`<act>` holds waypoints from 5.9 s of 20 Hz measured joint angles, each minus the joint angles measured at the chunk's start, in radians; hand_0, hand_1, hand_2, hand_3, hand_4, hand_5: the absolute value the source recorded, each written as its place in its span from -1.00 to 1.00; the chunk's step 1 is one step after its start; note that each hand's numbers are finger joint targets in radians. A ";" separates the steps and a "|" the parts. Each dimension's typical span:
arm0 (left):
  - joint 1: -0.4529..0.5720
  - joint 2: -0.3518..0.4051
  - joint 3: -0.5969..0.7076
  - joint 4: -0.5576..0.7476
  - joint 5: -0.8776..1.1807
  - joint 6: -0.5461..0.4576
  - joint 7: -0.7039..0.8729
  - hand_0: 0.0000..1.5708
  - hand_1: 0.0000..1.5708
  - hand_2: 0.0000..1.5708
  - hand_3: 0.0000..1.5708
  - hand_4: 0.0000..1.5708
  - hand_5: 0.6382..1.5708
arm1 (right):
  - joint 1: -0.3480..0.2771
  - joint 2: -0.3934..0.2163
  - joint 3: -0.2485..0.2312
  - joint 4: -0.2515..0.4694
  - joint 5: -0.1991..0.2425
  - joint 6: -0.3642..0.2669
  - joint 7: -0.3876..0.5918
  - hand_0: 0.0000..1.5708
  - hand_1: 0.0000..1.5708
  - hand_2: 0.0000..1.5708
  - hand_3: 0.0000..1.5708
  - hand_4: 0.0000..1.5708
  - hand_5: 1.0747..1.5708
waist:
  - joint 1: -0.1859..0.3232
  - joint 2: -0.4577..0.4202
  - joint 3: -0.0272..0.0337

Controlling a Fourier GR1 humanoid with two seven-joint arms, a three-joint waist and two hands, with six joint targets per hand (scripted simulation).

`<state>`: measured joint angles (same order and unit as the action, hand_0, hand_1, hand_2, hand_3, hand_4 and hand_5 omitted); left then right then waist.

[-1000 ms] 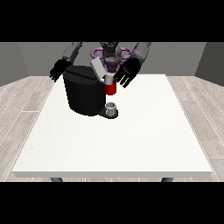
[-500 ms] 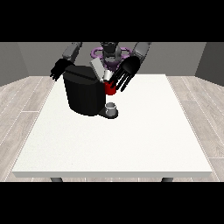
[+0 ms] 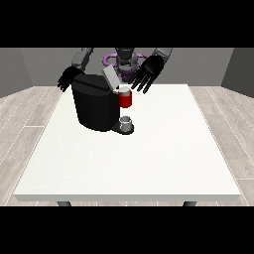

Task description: Insert the coffee pod into the coffee machine and close the lid

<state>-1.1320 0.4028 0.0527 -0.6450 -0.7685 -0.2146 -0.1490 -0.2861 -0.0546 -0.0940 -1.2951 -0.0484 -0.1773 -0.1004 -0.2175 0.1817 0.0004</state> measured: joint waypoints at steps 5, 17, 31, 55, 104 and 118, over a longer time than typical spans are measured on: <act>0.047 -0.022 0.029 -0.016 0.038 -0.013 -0.011 -1.00 -1.00 -1.00 -1.00 -1.00 1.00 | 0.024 -0.006 -0.022 0.013 -0.019 0.002 0.007 -1.00 -1.00 -1.00 -1.00 -0.51 1.00 | 0.034 -0.050 -0.0002; 0.312 -0.237 0.251 -0.041 0.348 -0.012 -0.066 -1.00 -1.00 -1.00 -1.00 -1.00 1.00 | 0.204 -0.019 -0.058 0.029 -0.040 0.015 -0.015 -1.00 -1.00 -1.00 -1.00 -0.37 1.00 | 0.173 -0.307 -0.0009; 0.573 -0.337 0.318 -0.116 0.521 -0.060 -0.080 -1.00 -1.00 -1.00 -1.00 -0.83 1.00 | 0.170 -0.106 0.016 -0.144 -0.034 0.136 0.100 -1.00 -1.00 -1.00 -1.00 -1.00 1.00 | 0.258 -0.441 -0.0008; 0.812 -0.380 0.170 -0.577 0.726 -0.042 0.057 -1.00 -1.00 -1.00 -1.00 -1.00 1.00 | -0.091 -0.107 0.029 -0.055 -0.014 0.224 0.125 -1.00 -1.00 -1.00 -1.00 -1.00 1.00 | 0.347 -0.248 -0.0002; 0.867 -0.291 0.097 -0.710 0.807 0.016 0.041 -1.00 -1.00 -1.00 -1.00 -0.77 1.00 | -0.506 -0.057 0.074 0.302 0.178 0.201 0.052 -1.00 -1.00 -1.00 -1.00 -0.82 1.00 | 0.373 -0.108 -0.0006; 0.925 -0.327 0.082 -0.681 0.800 0.047 -0.034 -1.00 -1.00 -1.00 -1.00 -0.76 1.00 | -0.369 0.039 0.166 0.207 0.085 0.253 -0.036 -1.00 -1.00 -1.00 -1.00 -0.64 1.00 | 0.291 -0.210 -0.0004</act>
<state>-0.2071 0.0762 0.1348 -1.3256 0.0311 -0.1673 -0.1831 -0.6550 -0.0160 0.0725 -1.0882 0.0363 0.0756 -0.1366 0.0735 -0.0287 -0.0001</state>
